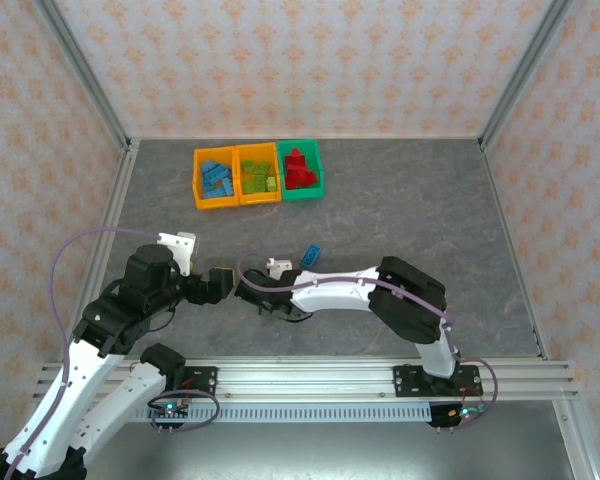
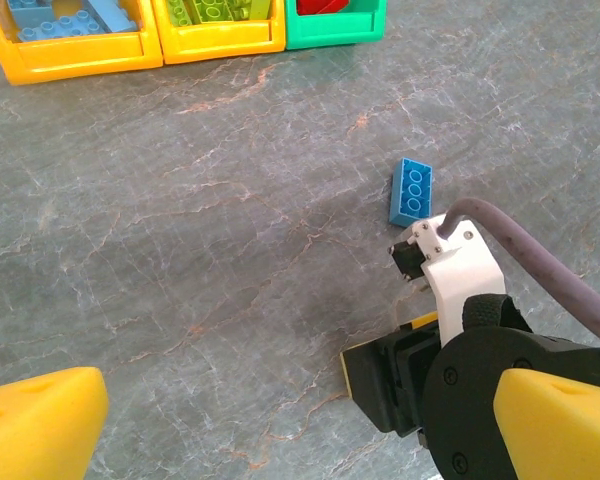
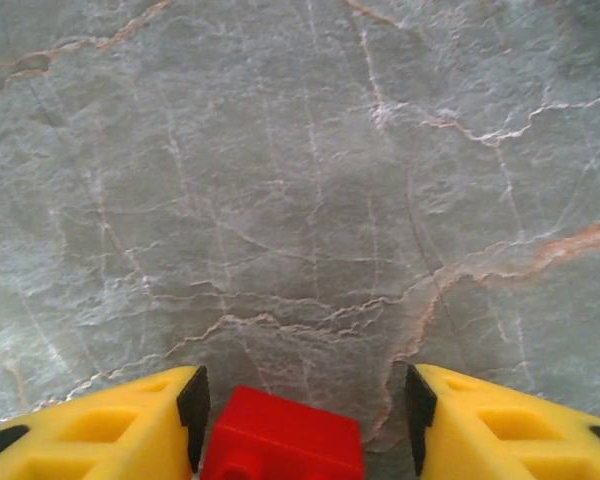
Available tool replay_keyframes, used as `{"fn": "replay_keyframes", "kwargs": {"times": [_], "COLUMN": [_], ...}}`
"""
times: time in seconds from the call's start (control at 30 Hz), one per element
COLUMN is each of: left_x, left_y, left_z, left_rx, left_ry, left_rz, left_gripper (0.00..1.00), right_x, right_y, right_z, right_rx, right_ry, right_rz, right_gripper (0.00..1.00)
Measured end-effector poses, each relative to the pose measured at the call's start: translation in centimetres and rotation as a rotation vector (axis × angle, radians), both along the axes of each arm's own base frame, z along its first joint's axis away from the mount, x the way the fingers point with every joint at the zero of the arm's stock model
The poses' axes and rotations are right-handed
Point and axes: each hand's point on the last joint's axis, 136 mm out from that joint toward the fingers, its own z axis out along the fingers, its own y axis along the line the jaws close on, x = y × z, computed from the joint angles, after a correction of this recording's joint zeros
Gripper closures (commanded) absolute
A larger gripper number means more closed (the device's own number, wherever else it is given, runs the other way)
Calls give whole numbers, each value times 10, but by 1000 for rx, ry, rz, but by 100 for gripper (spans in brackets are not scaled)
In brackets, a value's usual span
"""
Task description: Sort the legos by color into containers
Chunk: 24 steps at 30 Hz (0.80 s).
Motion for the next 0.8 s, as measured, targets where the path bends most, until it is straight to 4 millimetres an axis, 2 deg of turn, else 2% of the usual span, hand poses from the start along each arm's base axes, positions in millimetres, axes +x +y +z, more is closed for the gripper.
{"fn": "replay_keyframes", "kwargs": {"times": [0.17, 0.33, 0.43, 0.5, 0.6, 0.77, 0.8], "left_x": [0, 0, 0, -1, -1, 0, 0], "left_y": [0, 0, -1, -1, -1, -1, -1], "left_z": [0, 0, 0, 0, -1, -3, -2], "left_rx": [0, 0, -3, -4, -4, -3, -3], "left_ry": [0, 0, 1, 2, 3, 7, 5], "left_rz": [0, -1, -4, -6, -6, -6, -5], "left_gripper": [0, 0, 0, 0, 0, 0, 0], "right_x": [0, -7, -1, 14, 46, 118, 139], "right_y": [-9, -30, -42, -47, -61, -81, -83], "right_z": [0, 6, 25, 48, 82, 127, 138], "right_rx": [10, 32, 58, 97, 140, 144, 144], "right_ry": [-16, -23, -61, -112, -195, -329, -365], "right_rz": [-48, -74, -94, -115, -154, -208, -221], "right_gripper": [69, 72, 72, 72, 72, 73, 73]}}
